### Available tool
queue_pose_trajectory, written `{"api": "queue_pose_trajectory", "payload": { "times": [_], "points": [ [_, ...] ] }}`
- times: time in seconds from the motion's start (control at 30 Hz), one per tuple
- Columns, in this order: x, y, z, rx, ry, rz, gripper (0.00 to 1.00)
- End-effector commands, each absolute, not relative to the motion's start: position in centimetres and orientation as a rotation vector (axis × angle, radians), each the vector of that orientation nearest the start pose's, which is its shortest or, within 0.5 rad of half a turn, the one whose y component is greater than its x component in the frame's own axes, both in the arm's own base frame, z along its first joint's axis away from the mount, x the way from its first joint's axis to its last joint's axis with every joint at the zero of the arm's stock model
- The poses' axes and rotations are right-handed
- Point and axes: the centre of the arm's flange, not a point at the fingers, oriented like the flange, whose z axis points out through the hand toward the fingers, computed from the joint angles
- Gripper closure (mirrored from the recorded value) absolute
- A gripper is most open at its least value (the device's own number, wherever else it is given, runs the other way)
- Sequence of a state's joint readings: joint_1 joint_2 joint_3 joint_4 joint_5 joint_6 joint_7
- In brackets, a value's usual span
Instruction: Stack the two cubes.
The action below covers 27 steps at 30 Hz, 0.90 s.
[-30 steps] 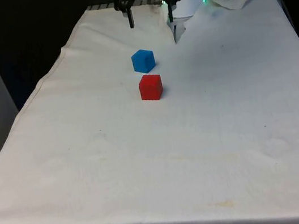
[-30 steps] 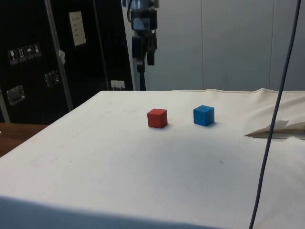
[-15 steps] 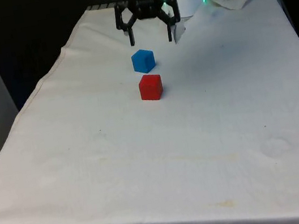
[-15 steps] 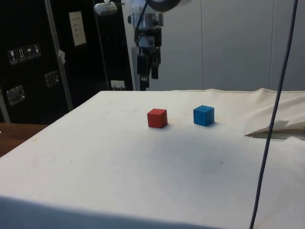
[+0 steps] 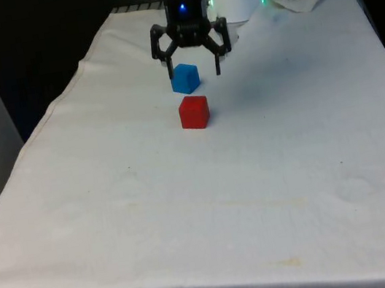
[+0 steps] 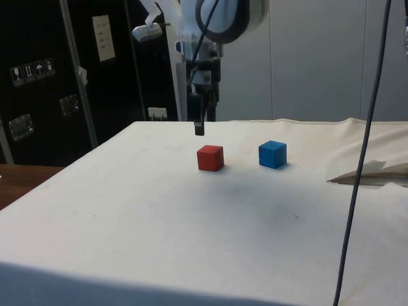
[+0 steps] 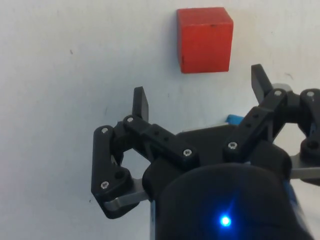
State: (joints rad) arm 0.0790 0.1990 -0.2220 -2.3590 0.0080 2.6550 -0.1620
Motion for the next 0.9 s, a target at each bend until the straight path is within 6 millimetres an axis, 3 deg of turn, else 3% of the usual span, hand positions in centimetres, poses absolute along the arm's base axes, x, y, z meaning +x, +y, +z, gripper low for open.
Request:
{"api": "queue_pose_trajectory", "payload": {
  "times": [0.0, 0.87],
  "points": [
    [51.7, -7.8, 25.4, -3.197, -0.031, -0.165, 0.00],
    [51.6, -9.3, 19.8, -3.237, -0.018, -0.197, 0.00]
  ]
}}
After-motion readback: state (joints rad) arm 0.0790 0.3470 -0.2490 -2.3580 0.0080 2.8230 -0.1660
